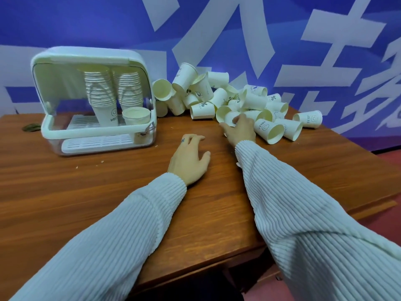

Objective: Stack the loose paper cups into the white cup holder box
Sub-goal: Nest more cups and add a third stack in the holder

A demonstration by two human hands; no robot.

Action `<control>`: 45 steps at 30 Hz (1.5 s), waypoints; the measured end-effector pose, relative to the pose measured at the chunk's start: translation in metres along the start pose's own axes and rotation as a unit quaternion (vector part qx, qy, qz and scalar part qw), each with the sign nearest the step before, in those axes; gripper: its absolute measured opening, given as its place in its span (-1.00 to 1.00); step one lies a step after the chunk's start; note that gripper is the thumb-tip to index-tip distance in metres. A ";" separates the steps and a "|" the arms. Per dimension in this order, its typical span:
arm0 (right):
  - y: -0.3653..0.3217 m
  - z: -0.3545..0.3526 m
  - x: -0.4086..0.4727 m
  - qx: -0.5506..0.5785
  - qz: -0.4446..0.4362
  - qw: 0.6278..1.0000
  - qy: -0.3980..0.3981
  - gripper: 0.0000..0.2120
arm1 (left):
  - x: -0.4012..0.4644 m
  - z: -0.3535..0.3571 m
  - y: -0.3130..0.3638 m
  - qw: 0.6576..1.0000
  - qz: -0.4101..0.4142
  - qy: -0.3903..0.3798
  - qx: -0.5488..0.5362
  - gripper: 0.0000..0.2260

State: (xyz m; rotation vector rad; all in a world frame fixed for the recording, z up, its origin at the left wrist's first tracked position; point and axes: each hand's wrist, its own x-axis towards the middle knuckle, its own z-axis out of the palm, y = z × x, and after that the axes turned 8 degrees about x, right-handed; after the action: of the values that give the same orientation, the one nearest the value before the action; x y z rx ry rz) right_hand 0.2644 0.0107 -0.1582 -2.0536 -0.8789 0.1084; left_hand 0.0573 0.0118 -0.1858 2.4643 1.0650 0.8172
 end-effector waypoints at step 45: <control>-0.101 0.003 -0.085 0.346 -0.209 0.915 0.014 -0.83 | -0.014 -0.066 -0.021 0.933 -0.138 0.202 -0.263 -0.26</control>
State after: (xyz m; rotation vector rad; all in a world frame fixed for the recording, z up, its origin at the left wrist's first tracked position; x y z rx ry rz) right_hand 0.1446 -0.0034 -0.1045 -1.1826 -1.0576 0.1313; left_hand -0.0034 0.0198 -0.1498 1.6970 1.1065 1.3442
